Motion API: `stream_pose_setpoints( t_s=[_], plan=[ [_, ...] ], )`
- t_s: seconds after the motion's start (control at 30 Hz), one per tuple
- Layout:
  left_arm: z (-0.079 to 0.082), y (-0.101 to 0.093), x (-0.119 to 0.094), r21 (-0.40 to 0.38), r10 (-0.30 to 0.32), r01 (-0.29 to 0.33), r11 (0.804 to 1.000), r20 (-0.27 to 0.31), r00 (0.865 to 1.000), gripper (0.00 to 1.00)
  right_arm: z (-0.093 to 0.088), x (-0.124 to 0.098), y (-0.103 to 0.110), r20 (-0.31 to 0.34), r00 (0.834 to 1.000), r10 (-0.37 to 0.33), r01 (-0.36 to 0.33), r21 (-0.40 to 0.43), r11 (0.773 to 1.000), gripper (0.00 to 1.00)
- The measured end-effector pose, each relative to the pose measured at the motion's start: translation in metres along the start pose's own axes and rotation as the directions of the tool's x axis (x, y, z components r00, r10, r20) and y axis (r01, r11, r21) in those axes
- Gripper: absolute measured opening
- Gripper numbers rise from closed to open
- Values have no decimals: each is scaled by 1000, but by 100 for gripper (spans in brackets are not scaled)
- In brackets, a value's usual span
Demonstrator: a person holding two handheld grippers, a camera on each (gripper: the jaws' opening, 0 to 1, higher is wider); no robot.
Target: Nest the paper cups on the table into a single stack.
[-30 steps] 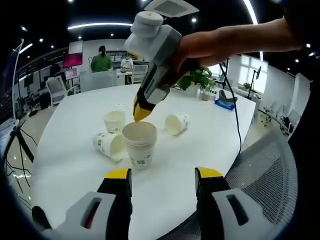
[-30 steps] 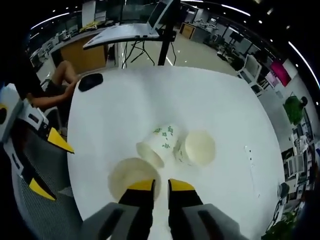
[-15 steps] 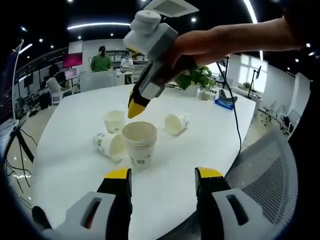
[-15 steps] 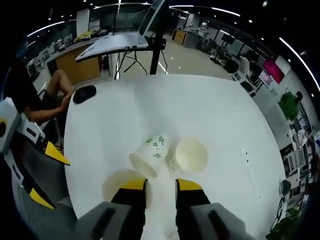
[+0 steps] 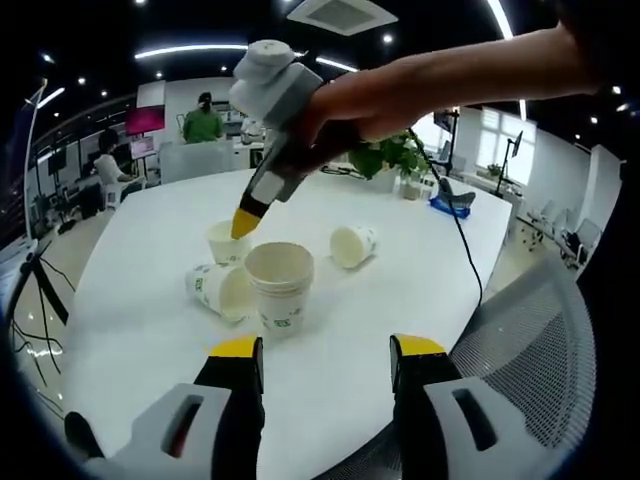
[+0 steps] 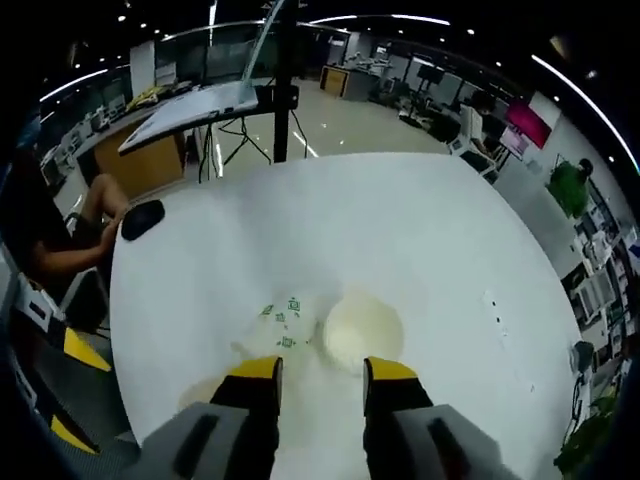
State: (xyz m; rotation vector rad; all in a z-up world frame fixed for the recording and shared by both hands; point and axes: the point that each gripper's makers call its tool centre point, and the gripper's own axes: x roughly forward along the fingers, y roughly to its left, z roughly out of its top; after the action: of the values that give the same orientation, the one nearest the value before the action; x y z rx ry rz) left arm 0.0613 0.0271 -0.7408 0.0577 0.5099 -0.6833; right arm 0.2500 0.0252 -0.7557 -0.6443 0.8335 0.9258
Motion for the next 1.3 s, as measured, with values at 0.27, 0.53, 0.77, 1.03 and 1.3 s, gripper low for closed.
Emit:
stream_pose_setpoints(
  t_s=[0.27, 0.53, 0.77, 1.03, 1.3],
  plan=[
    [0, 1, 0, -7, 1, -1, 1000, 1, 1000, 49, -8, 24, -4, -52, 999, 11, -12, -26, 1000, 30],
    [-1, 1, 1, -10, 0, 0, 1000, -4, 1000, 49, -13, 52, -14, -104, 995, 6, -13, -65, 998, 26],
    [-3, 1, 1, -13, 4, -5, 1000, -12, 1000, 48, -21, 60, -19, -152, 988, 0, -16, -105, 994, 19],
    [-4, 2, 1, -21, 11, -11, 1000, -19, 1000, 48, -27, 63, -24, -185, 983, -7, -13, -110, 994, 0],
    [-2, 2, 0, -25, 15, -16, 1000, -20, 1000, 47, -31, 59, -29, -182, 983, -7, -11, -96, 995, 0]
  ],
)
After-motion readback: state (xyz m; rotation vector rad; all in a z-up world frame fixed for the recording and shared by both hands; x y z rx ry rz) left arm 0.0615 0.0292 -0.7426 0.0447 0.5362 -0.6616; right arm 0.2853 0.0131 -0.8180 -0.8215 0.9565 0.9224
